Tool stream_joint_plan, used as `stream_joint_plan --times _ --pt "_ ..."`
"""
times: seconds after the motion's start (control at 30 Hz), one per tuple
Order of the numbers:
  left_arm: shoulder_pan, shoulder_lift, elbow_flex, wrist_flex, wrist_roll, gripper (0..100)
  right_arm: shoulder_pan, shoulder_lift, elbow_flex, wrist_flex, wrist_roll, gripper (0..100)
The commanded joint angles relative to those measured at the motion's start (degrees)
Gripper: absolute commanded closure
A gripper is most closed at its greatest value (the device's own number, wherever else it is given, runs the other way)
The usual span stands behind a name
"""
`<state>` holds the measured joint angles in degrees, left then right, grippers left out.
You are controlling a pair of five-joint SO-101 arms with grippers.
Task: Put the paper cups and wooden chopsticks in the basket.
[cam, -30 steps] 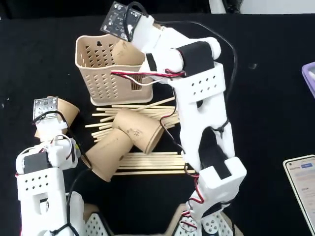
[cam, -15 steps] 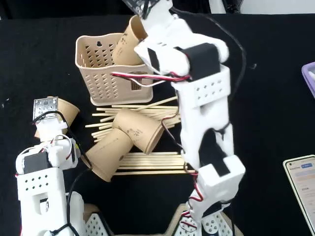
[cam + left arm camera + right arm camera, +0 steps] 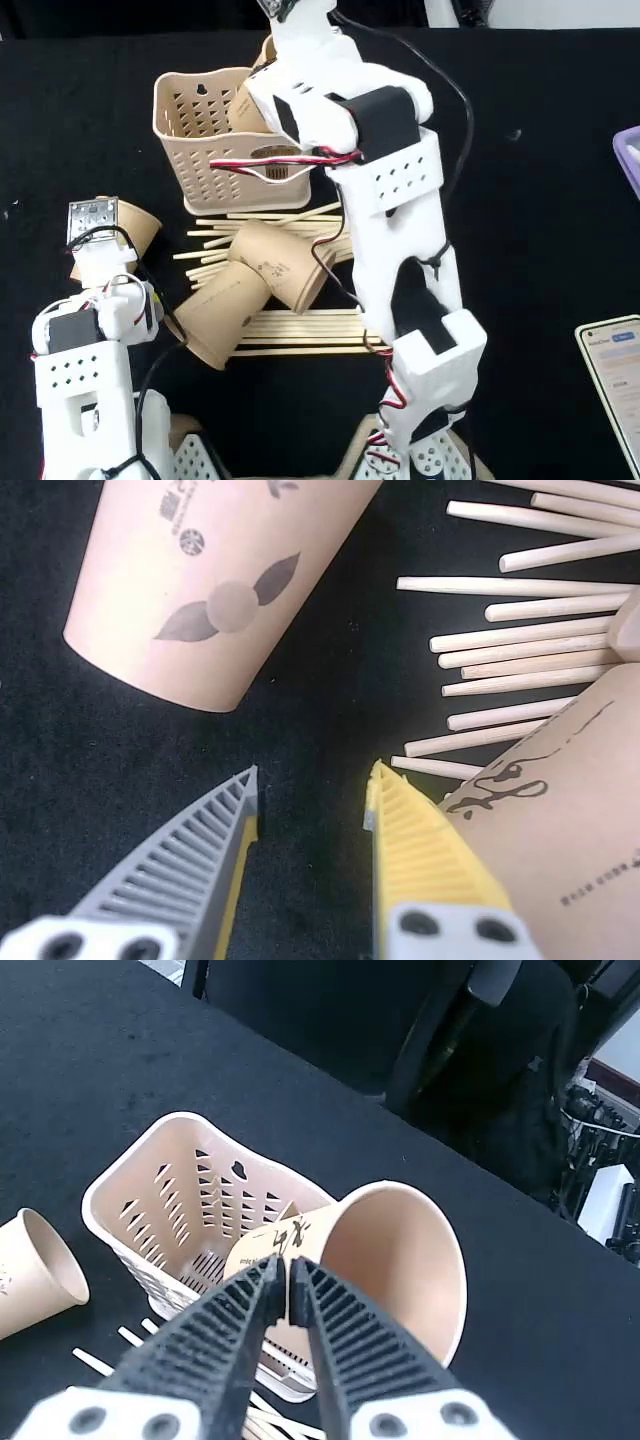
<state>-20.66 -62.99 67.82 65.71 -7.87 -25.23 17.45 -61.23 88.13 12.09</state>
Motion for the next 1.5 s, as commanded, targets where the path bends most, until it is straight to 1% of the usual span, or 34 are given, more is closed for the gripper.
stream_joint_plan --times 0.0,0.2,0.5,0.7,0.87,1.17,1.47 --pt "-0.6 -0.8 -0.7 -0.5 0.4 82 0.4 -1.0 -3.7 -0.4 -0.2 98.8" --pt "-0.6 -0.8 -0.8 -0.4 0.4 82 3.3 2.2 -1.5 -0.4 -0.1 98.8" --pt "-0.6 -0.8 -0.8 -0.4 0.4 82 3.6 2.6 -6.6 -0.1 -0.1 98.8" --pt "-0.6 -0.8 -0.7 -0.4 0.4 82 4.6 3.3 -5.4 -0.4 -0.1 98.8" --pt "-0.6 -0.8 -0.7 -0.4 0.4 82 3.3 5.8 -4.7 0.1 -0.1 98.8" --pt "-0.6 -0.8 -0.8 -0.4 0.4 82 -4.1 6.2 -5.0 0.5 -0.1 98.8" --pt "-0.6 -0.8 -0.7 -0.4 0.4 82 -2.9 6.6 -7.9 0.7 0.0 98.7"
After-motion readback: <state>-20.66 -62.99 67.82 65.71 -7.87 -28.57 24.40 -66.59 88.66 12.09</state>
